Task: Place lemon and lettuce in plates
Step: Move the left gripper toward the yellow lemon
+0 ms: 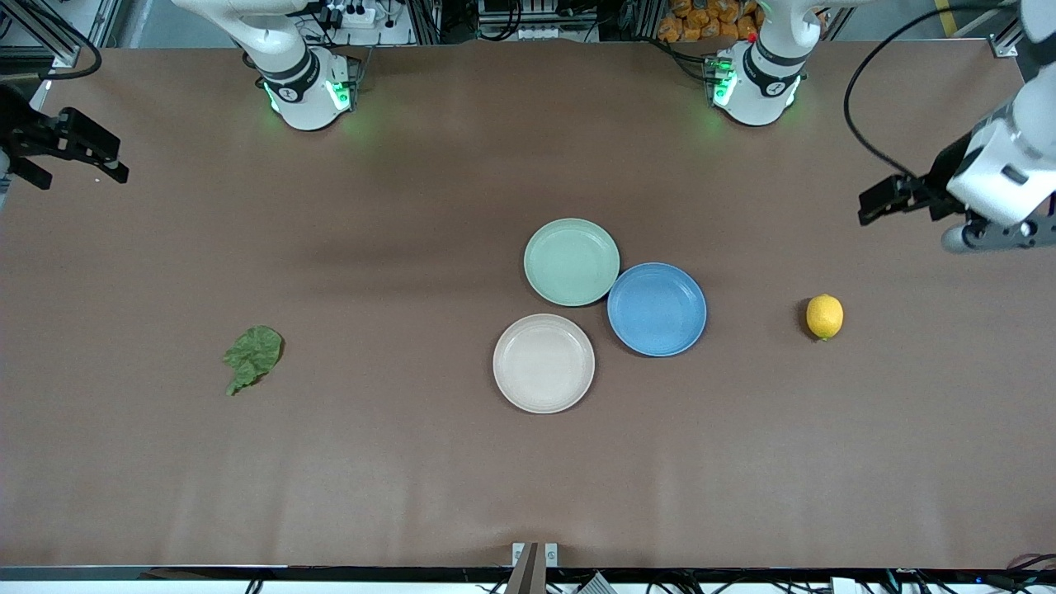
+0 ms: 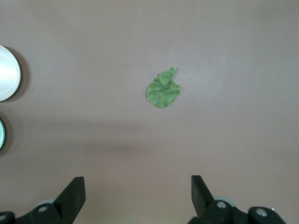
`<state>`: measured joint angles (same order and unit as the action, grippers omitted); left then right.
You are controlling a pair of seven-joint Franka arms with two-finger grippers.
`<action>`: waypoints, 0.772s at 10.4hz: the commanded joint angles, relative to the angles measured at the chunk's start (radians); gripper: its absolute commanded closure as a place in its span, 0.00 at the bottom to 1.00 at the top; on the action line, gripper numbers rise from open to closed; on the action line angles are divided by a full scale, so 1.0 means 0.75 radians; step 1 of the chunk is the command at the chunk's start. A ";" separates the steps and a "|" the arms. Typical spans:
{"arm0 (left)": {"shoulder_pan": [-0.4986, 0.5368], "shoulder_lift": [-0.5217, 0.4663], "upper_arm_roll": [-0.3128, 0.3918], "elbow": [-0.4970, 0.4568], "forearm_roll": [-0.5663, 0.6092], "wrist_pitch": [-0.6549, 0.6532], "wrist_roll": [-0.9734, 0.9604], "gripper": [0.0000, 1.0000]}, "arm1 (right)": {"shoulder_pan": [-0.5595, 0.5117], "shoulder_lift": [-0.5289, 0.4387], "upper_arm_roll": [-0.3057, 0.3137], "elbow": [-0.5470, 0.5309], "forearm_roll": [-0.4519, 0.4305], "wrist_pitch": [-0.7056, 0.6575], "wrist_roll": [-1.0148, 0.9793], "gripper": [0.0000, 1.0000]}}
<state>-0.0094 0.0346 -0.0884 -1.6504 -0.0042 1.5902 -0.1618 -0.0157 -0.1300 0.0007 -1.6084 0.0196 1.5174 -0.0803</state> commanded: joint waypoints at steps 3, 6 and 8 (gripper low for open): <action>0.071 -0.026 -0.001 -0.376 0.069 0.384 0.103 0.00 | -0.034 -0.019 0.028 0.011 -0.006 -0.017 0.017 0.00; 0.104 0.050 0.001 -0.463 0.075 0.540 0.164 0.00 | -0.036 -0.017 0.026 0.011 -0.008 0.014 0.019 0.00; 0.107 0.129 0.001 -0.463 0.166 0.583 0.167 0.00 | -0.034 -0.019 0.026 0.011 -0.008 0.012 0.019 0.00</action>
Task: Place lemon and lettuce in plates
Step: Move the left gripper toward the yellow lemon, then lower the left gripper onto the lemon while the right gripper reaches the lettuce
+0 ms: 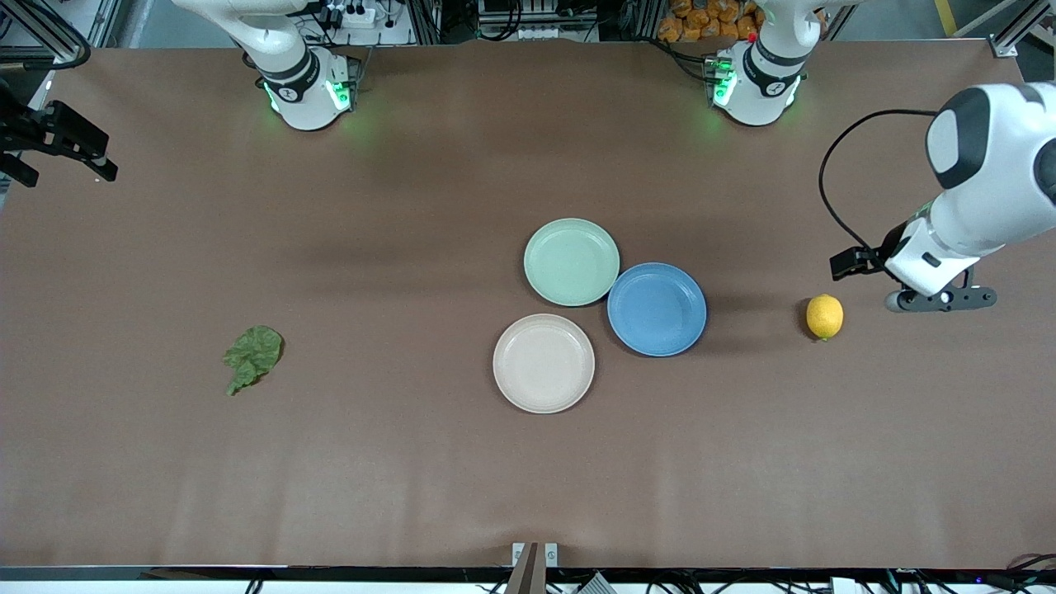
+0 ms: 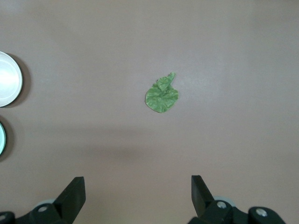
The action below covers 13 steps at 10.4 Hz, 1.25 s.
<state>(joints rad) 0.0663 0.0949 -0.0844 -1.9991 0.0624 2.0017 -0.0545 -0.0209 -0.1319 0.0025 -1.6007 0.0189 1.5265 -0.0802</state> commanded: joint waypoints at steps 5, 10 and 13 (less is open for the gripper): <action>0.012 0.188 -0.004 0.000 0.132 0.149 0.026 0.00 | -0.031 -0.014 0.011 -0.023 -0.007 0.022 0.019 0.00; 0.083 0.307 -0.006 0.002 0.193 0.258 0.109 0.00 | -0.029 0.036 0.011 -0.430 -0.007 0.469 0.009 0.00; 0.081 0.399 -0.006 0.011 0.197 0.319 0.109 0.00 | -0.042 0.361 0.011 -0.451 -0.007 0.762 0.005 0.00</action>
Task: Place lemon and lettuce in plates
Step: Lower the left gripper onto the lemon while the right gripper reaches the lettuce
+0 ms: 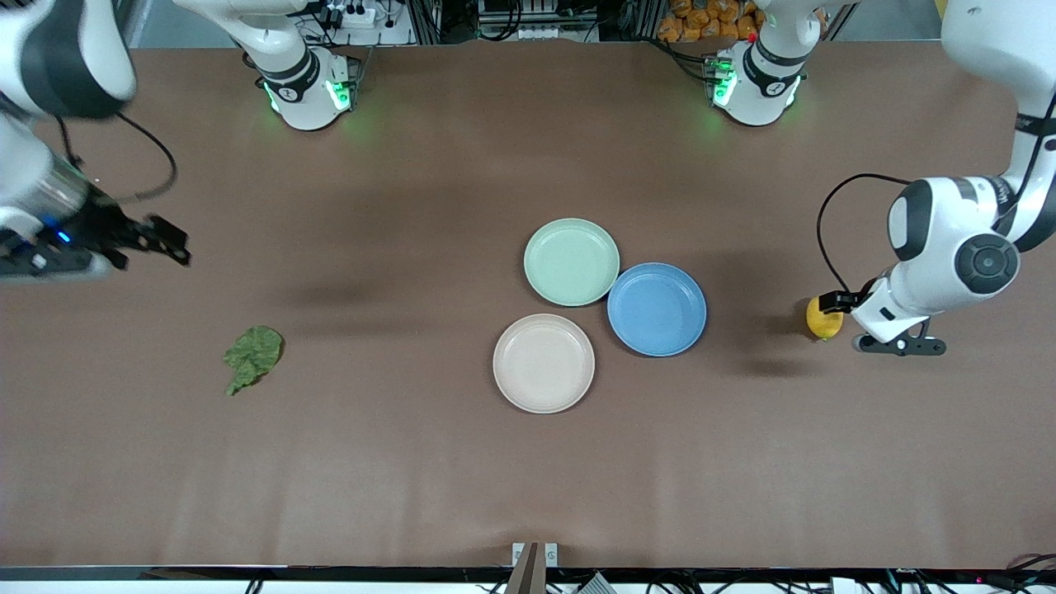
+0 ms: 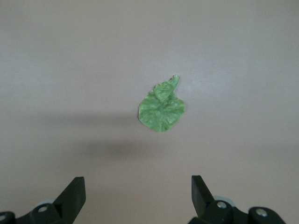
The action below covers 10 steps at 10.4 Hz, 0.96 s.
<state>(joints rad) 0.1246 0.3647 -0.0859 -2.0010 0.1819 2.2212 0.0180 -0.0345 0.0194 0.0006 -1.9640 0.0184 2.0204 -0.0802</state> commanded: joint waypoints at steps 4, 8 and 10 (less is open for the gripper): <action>0.004 0.117 -0.004 0.017 0.038 0.029 0.011 0.00 | -0.056 0.516 0.013 0.019 -0.004 0.551 0.001 0.00; 0.000 0.178 -0.004 0.027 0.038 0.029 0.007 0.00 | -0.060 0.700 0.016 0.023 0.012 0.791 0.007 0.10; 0.002 0.197 -0.004 0.036 0.036 0.055 -0.001 0.22 | -0.060 0.776 0.018 0.023 0.014 0.905 0.007 0.12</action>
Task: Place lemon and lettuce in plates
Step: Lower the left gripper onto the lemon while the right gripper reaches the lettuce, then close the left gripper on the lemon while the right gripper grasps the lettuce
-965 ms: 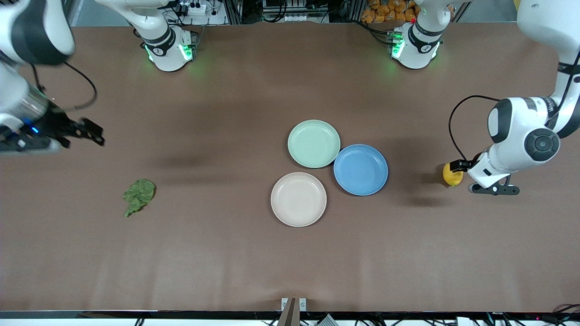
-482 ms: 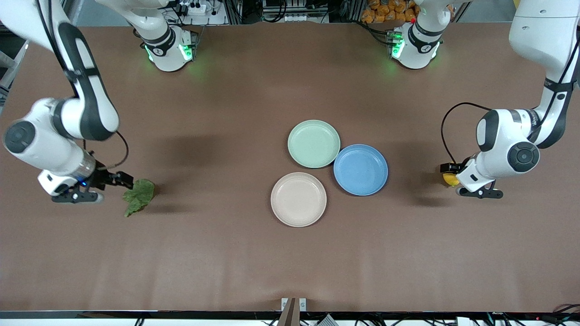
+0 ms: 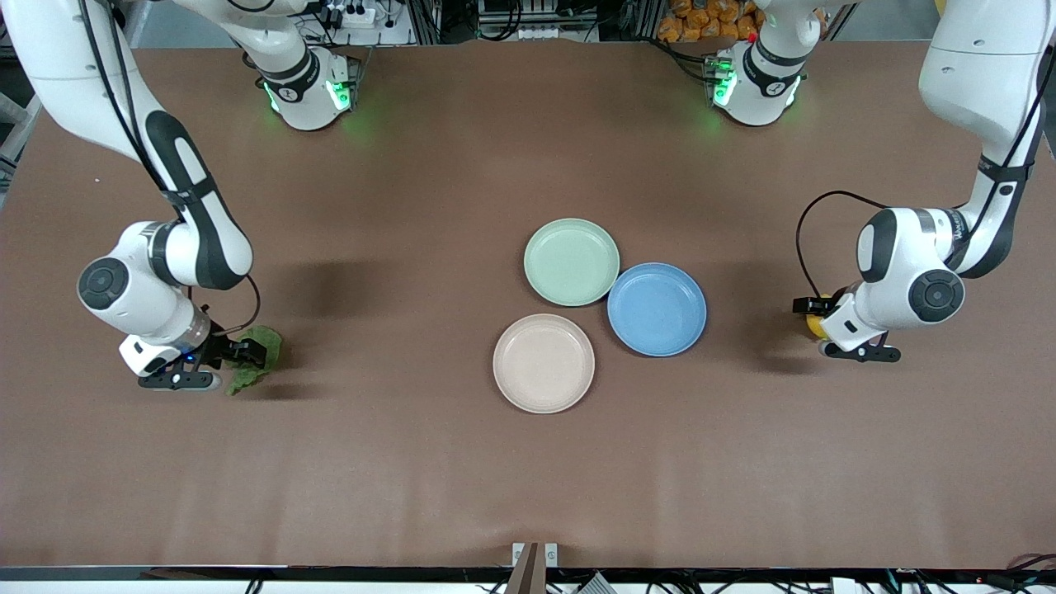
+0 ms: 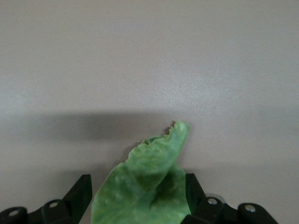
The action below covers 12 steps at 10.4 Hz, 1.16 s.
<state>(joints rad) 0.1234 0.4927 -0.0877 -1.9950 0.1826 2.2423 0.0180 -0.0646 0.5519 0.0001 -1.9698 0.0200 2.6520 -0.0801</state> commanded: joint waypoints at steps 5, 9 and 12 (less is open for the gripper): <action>-0.007 0.032 -0.004 0.074 0.029 0.031 -0.016 1.00 | -0.020 0.097 0.018 0.027 0.014 0.107 -0.032 1.00; -0.042 0.028 -0.051 0.205 -0.010 0.019 -0.171 1.00 | 0.018 -0.142 0.018 0.078 0.014 -0.346 0.000 1.00; -0.131 0.083 -0.065 0.324 -0.222 0.021 -0.240 1.00 | 0.172 -0.300 0.030 0.231 0.014 -0.812 0.396 1.00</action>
<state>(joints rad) 0.0682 0.5186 -0.1383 -1.8207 0.0737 2.2662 -0.1211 0.0037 0.3861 0.0185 -1.8229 0.0215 2.1578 0.0817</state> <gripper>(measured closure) 0.326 0.960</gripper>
